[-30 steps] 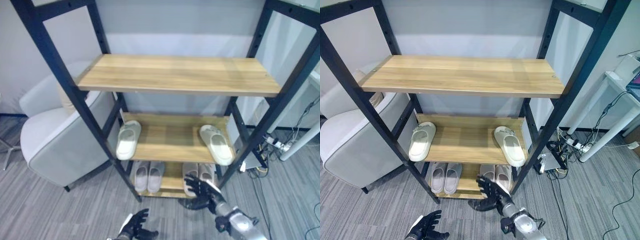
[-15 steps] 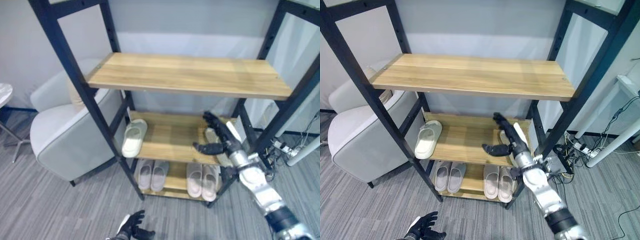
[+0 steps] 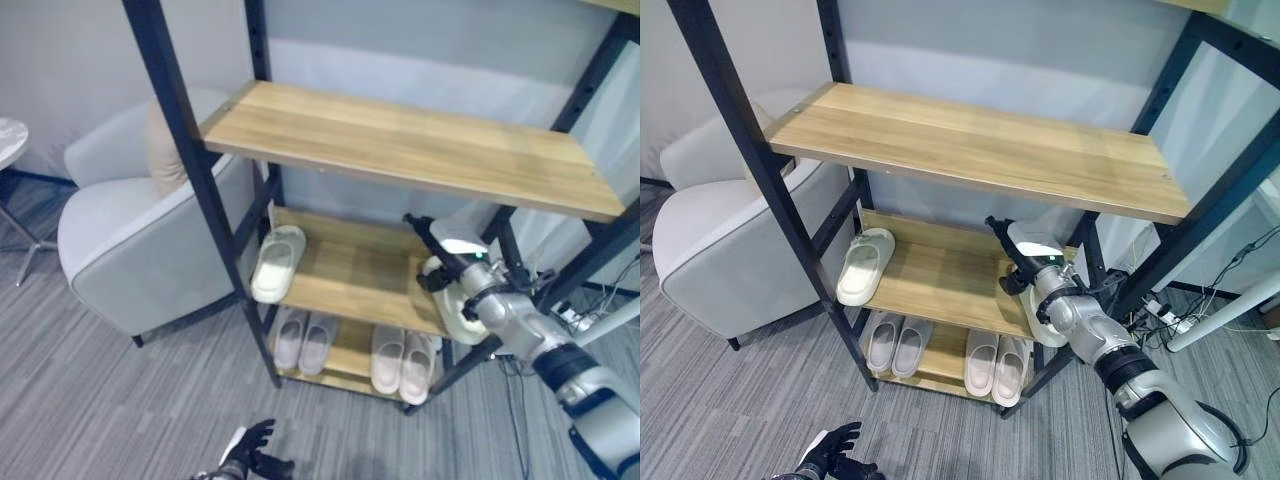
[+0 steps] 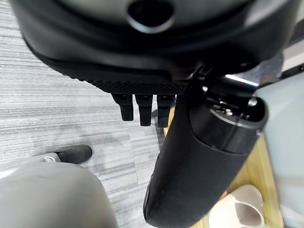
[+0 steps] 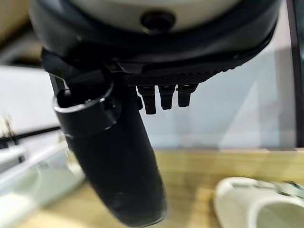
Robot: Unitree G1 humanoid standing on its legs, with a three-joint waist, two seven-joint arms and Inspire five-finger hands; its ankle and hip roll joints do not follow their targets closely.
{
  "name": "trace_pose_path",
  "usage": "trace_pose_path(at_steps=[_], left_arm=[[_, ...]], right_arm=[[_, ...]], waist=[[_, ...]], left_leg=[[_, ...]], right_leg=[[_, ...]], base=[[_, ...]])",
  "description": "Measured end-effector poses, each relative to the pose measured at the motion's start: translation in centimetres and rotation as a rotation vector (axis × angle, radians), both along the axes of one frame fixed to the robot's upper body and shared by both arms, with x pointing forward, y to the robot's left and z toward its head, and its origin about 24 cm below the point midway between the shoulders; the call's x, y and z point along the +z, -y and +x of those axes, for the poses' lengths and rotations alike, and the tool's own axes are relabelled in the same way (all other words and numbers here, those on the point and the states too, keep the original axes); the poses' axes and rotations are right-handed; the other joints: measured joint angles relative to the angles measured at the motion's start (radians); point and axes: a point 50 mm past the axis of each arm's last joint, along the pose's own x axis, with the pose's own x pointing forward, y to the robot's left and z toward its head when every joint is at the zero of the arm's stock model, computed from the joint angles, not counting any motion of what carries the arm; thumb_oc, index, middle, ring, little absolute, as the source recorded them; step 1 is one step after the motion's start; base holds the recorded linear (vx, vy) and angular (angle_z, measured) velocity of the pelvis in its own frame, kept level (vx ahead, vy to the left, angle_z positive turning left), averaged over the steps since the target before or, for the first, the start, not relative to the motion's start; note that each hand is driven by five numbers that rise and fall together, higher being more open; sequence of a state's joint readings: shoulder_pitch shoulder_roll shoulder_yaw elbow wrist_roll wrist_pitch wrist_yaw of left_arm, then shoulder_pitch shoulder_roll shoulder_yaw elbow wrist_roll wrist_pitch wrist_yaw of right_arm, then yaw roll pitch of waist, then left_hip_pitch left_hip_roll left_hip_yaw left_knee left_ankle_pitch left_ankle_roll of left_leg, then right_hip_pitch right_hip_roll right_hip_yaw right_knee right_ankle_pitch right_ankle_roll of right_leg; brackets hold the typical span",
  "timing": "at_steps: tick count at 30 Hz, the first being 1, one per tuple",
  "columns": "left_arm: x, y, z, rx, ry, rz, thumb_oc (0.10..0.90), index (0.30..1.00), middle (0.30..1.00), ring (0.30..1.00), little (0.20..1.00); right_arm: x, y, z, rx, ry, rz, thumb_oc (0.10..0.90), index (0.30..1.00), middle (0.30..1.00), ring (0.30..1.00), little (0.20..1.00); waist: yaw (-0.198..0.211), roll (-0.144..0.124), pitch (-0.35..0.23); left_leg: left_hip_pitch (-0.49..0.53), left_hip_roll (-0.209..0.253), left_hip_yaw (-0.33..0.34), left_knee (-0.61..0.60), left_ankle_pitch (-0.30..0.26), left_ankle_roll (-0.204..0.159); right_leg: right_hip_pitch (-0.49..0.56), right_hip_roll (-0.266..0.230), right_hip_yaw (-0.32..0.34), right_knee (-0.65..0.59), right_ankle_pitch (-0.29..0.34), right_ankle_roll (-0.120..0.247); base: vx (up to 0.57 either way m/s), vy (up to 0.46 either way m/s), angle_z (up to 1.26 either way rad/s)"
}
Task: Arrange the slippers neatly on the shoe rack.
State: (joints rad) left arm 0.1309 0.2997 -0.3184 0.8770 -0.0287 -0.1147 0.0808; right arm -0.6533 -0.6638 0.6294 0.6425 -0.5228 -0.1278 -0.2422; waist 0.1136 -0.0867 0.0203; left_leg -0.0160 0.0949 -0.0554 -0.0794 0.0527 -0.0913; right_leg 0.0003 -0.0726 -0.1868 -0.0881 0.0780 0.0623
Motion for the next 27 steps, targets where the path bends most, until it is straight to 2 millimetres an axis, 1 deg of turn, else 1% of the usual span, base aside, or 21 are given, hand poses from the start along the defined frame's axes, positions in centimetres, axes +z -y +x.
trace_pose_path(at_steps=[2,5,9,11,18,24,27], left_arm=[[-0.1,-0.1,-0.2,0.006,-0.007,0.002,0.800,0.900,0.900,0.900,0.900],[-0.1,-0.2,-0.1,0.007,-0.012,0.008,0.800,0.900,0.900,0.900,0.900],[-0.1,-0.6,0.0,0.010,-0.016,0.019,0.800,0.900,0.900,0.900,0.900],[-0.2,-0.7,-0.1,0.011,-0.019,0.023,0.800,0.900,0.900,0.900,0.900],[-0.2,-0.7,-0.1,0.010,-0.021,0.025,0.800,0.900,0.900,0.900,0.900],[-0.2,-0.7,0.0,0.015,-0.013,0.033,0.800,0.900,0.900,0.900,0.900],[-0.1,-0.7,0.0,0.013,-0.002,0.031,0.800,0.900,0.900,0.900,0.900]], right_arm=[[-0.4,0.3,0.2,-0.004,-0.013,-0.086,0.800,0.900,0.900,0.900,0.900],[-0.3,0.9,0.5,-0.035,-0.014,-0.122,0.800,0.900,0.900,0.900,0.900],[-0.5,2.0,0.5,-0.062,-0.020,-0.169,0.800,0.900,0.900,0.900,0.900],[-0.5,2.2,0.5,-0.071,-0.020,-0.176,0.800,0.900,0.900,0.900,0.900],[-0.9,3.3,0.2,-0.076,-0.045,-0.261,0.800,0.900,0.900,0.900,0.900],[-1.6,5.0,0.3,-0.140,-0.095,-0.319,0.800,0.900,0.900,0.900,0.900],[-1.4,5.7,0.6,-0.165,-0.106,-0.390,0.800,0.900,0.900,0.900,0.900]], waist=[[0.000,-0.002,0.001],[0.000,-0.009,0.004],[-0.002,-0.026,0.012],[-0.003,-0.029,0.013],[-0.005,-0.030,0.013],[0.000,-0.030,0.014],[0.000,-0.029,0.016]], left_leg=[[-0.003,0.000,0.000,0.000,0.000,0.000],[-0.012,0.000,0.000,0.000,0.001,0.000],[-0.021,0.000,0.000,0.000,0.002,-0.001],[-0.030,0.000,-0.001,0.000,0.003,0.000],[-0.038,-0.009,0.001,0.000,0.003,0.002],[-0.056,-0.013,0.001,0.000,0.006,0.005],[-0.074,-0.013,-0.001,0.000,0.010,0.005]], right_leg=[[-0.003,0.000,0.001,0.000,0.000,0.000],[-0.012,0.000,0.001,0.000,0.003,0.000],[-0.020,0.000,0.000,0.000,0.004,0.000],[-0.029,0.000,-0.001,0.000,0.005,0.000],[-0.038,-0.009,0.001,0.000,0.006,0.002],[-0.056,-0.012,0.003,0.000,0.011,0.005],[-0.072,-0.012,-0.003,0.000,0.013,0.004]], base=[[0.00,0.000,0.00],[0.00,0.000,0.00],[0.00,0.000,0.00],[0.00,0.000,0.00],[0.00,0.000,0.00],[0.00,0.000,0.00],[0.00,0.000,0.00]])
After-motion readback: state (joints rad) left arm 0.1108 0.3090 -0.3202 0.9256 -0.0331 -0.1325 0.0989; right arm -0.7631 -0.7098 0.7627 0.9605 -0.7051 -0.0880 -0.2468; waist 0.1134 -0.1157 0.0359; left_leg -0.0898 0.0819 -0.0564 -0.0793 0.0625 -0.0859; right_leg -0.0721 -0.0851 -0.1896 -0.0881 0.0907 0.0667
